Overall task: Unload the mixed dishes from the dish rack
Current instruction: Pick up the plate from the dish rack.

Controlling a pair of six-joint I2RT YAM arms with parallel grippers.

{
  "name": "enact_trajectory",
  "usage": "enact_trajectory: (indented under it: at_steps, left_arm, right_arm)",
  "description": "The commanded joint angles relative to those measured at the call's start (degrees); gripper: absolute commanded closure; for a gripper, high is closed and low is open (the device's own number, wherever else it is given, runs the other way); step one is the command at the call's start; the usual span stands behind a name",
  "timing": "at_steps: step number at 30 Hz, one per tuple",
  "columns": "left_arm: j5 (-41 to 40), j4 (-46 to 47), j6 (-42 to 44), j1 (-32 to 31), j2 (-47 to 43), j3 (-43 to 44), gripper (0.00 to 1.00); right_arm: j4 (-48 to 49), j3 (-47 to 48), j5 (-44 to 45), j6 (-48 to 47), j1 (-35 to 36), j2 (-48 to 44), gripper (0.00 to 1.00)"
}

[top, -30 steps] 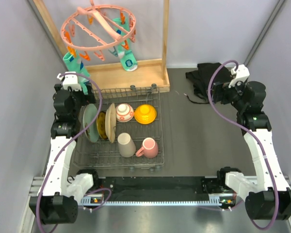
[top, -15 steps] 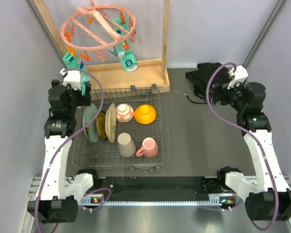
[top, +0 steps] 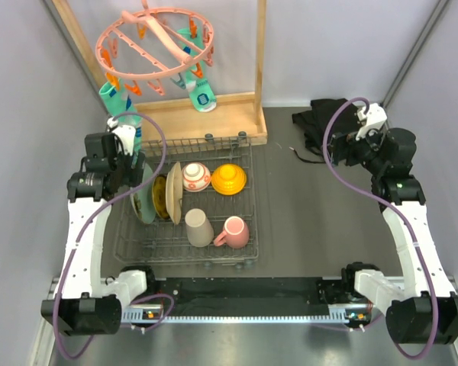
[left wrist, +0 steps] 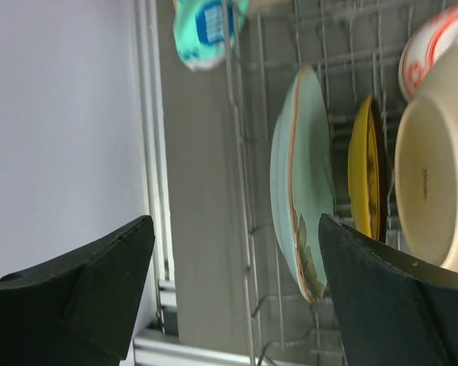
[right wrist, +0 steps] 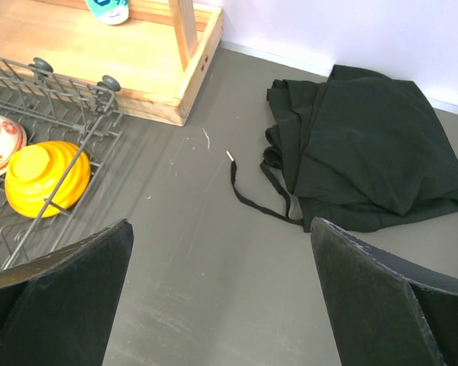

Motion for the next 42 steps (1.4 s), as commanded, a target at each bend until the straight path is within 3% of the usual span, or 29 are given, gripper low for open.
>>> enact_trajectory:
  at_steps: [1,9,17,27,36,42]
  left_arm:
    - [-1.15,-2.41,-1.13,-0.15,0.13,-1.83,0.09]
    - [1.05,1.02,-2.63,-0.06,2.24,-5.78,0.12]
    - [0.43,5.76,-2.45,-0.06,4.0,-8.86,0.26]
    - [0.87,9.1,-3.16,-0.06,5.93,-10.53,0.32]
    - [1.66,9.64,-3.42,-0.06,6.46,-11.24,0.58]
    - [4.38,9.2,-2.98,-0.06,6.02,-11.15,0.65]
  right_arm:
    - [1.4,-0.02,-1.53,-0.46,0.32,-0.61,0.01]
    - [1.49,-0.81,-1.88,-0.55,0.32,-1.4,0.01]
    - [1.66,-0.99,-1.71,-0.81,0.32,-1.14,0.01]
    - [1.58,-1.07,-1.62,-1.16,0.32,-0.79,0.01]
    - [1.58,-1.16,-1.53,-1.34,0.32,-0.44,0.01]
    - [1.4,-1.16,-1.45,-1.52,0.32,-0.17,0.01]
